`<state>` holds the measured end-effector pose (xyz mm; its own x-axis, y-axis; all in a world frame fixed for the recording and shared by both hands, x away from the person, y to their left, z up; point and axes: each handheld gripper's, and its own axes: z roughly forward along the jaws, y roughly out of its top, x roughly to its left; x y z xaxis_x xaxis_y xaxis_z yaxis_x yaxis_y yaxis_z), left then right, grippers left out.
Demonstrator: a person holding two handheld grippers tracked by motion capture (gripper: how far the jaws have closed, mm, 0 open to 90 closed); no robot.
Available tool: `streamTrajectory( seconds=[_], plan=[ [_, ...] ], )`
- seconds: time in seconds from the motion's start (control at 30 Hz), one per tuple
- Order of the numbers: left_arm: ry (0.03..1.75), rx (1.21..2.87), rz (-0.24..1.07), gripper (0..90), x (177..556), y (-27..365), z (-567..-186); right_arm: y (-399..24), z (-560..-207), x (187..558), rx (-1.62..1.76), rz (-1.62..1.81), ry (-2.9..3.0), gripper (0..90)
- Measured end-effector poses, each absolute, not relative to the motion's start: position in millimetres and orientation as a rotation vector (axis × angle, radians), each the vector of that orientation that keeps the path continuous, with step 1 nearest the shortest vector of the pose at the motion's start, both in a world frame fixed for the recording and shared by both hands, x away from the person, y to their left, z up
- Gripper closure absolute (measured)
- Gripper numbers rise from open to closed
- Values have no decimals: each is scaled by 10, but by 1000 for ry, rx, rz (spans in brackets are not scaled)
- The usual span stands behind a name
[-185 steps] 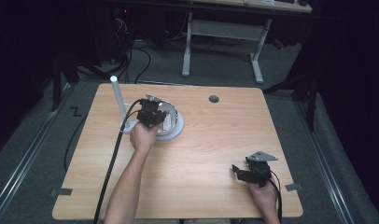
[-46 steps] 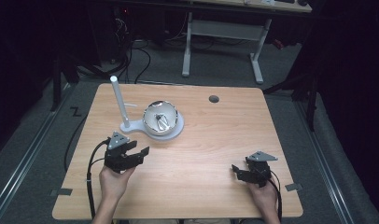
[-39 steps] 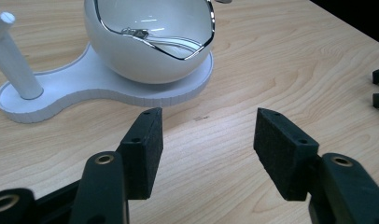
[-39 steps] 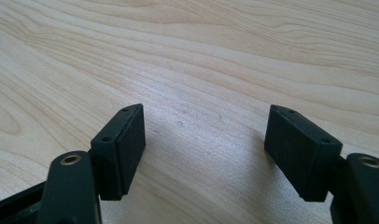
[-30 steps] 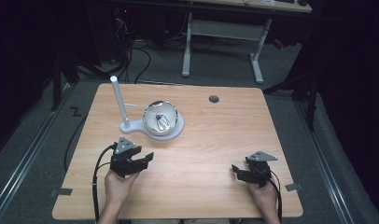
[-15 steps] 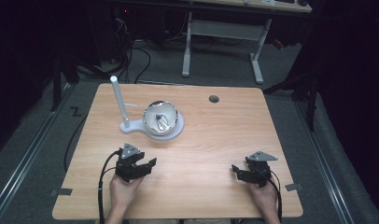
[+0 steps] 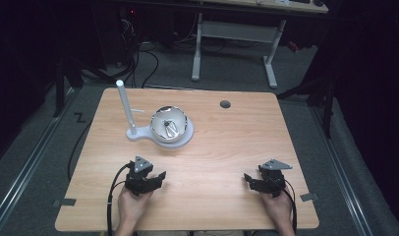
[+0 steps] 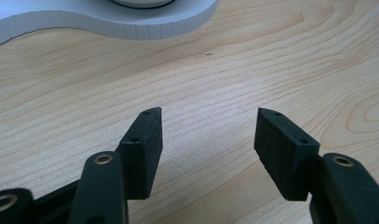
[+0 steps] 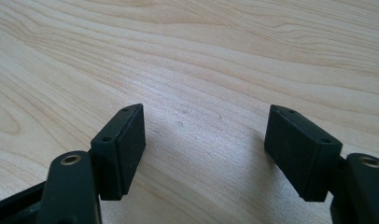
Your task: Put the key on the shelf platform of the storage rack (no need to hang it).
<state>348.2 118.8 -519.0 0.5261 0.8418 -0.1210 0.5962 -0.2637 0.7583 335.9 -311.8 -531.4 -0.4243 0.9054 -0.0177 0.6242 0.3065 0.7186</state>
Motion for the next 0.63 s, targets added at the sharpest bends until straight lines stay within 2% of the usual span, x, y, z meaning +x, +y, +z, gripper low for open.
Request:
streamTrajectory(
  seconds=[0.3,0.63],
  plan=[
    [1174,2006,434,415,3470,1110,-5345,-3118,-5314,3359,1361,901,2158,295],
    [1153,2041,506,366,3429,1030,-5364,-3119,-5315,3359,1358,901,2158,295]
  ],
)
